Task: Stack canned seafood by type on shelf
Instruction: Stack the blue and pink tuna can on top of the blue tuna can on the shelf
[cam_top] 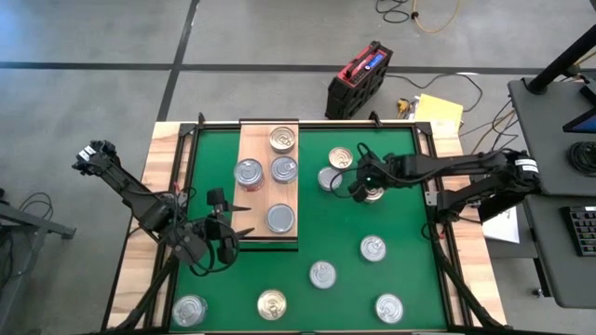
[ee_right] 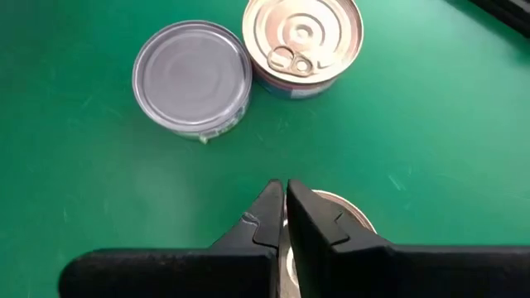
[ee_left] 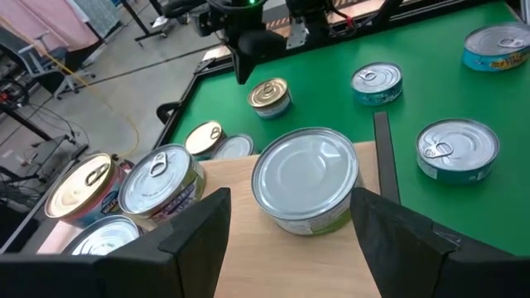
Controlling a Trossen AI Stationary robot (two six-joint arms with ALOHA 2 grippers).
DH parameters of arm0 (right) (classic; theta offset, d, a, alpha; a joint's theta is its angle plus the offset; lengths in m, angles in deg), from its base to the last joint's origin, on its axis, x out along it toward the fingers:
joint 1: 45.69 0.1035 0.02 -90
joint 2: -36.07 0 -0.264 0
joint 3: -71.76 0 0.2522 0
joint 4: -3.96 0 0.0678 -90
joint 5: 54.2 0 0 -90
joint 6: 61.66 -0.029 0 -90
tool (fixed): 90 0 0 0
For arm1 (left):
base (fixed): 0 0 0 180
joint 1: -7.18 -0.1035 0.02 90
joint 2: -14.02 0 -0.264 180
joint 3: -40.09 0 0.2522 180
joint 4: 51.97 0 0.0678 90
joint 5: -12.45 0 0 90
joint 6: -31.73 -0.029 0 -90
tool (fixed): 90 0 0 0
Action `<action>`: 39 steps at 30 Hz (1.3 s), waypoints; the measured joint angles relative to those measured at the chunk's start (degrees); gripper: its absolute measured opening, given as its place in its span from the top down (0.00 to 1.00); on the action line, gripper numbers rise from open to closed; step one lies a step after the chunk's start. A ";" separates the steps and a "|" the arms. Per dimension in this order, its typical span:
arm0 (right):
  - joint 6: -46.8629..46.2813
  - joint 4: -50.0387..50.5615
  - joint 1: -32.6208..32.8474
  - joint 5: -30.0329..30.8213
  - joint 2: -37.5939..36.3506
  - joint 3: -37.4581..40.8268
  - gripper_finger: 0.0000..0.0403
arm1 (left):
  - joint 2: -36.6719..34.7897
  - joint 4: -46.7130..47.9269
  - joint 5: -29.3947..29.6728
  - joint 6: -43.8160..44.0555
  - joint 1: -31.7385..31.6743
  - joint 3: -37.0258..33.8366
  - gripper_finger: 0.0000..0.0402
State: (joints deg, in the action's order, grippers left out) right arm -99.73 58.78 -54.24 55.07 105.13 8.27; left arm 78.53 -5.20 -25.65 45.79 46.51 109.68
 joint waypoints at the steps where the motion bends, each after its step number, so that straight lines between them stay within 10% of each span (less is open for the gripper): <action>1: 0.46 1.41 0.00 -0.15 -0.04 -0.67 0.98 | 0.00 -0.29 0.02 0.02 0.00 0.00 0.42; 16: 4.44 11.33 -0.88 -4.90 0.06 -2.88 0.98 | 0.00 -0.51 0.02 -0.02 0.00 1.68 0.42; 39: -1.44 0.54 1.47 -6.26 0.11 9.11 0.98 | 4.64 -7.30 0.01 0.63 0.29 1.86 0.42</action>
State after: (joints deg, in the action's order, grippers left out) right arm -101.17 59.32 -52.77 48.81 105.24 17.38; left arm 83.17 -12.50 -25.64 46.42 46.80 111.55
